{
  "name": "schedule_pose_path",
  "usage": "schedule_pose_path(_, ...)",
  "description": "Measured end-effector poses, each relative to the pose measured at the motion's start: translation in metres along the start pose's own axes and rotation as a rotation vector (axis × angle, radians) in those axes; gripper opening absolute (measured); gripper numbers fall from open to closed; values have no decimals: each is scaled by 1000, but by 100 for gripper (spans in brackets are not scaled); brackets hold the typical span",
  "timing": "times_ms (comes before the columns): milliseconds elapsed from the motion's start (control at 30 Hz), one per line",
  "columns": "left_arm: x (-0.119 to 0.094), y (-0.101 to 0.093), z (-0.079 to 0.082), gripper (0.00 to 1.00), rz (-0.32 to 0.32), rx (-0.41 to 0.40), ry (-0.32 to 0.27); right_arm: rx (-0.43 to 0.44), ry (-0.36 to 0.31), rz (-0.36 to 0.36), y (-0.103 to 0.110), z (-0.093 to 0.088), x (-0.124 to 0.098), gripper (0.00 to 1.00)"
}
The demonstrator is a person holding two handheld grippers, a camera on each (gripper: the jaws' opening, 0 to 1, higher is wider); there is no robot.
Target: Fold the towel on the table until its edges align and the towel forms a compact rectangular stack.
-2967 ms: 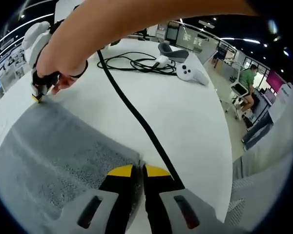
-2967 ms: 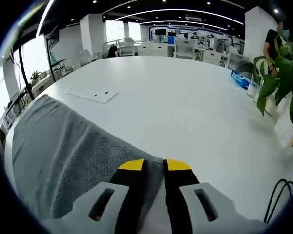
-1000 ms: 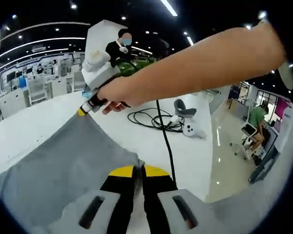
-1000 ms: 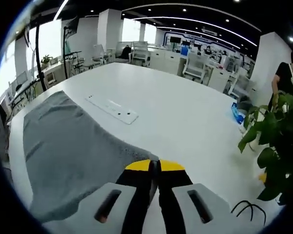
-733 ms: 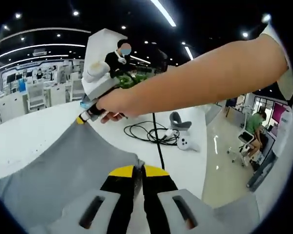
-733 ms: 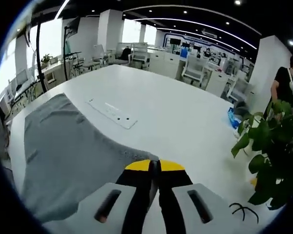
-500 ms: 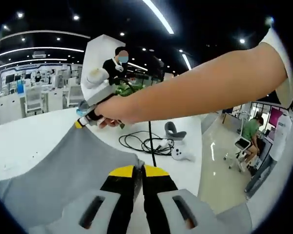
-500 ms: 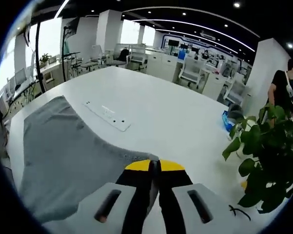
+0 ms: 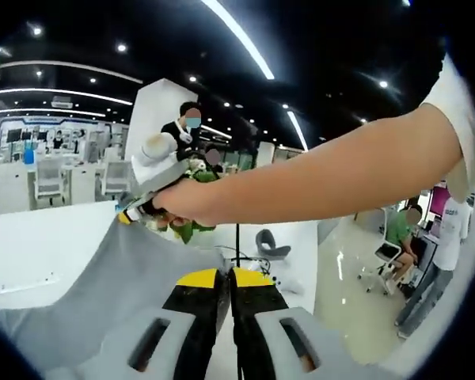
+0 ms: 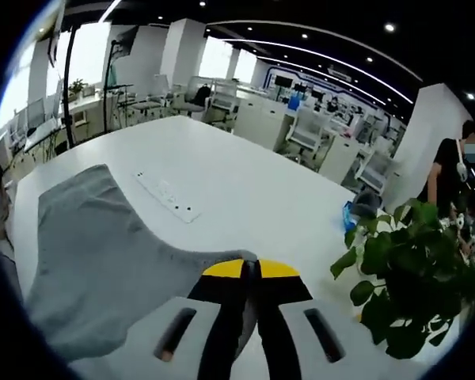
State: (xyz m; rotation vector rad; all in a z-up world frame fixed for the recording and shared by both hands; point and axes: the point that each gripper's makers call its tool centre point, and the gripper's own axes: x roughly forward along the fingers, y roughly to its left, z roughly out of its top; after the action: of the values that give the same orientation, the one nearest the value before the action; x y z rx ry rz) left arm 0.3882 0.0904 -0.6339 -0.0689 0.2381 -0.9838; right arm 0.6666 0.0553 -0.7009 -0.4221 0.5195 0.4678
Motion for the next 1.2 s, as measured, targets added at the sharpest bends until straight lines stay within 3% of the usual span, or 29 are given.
schedule_pose_path(67,1,-4,7,5,-6,7,-9,-57,-2,-7,-3,6,-8,2)
schedule_pose_path(333,2,-19,30,5,-34,51,-41,-53,-25,-27,-13,25,-29,2)
schedule_pose_path(433,2,-25,44,5,-44,60,-72,-43,-28,-42,-19,25,-29,2)
schedule_pose_path(567,-1,-25,61,5,-45,67,-105,-23,-49,-55,-24,38,-32,2)
schedule_pose_path(867,-39,11,80,5,21,93,-142,-24,-64,-62,-10,69,-35,2)
schedule_pose_path(1200,-88,47,76,5,104,104,-156,13,-70,-45,17,104,-27,2)
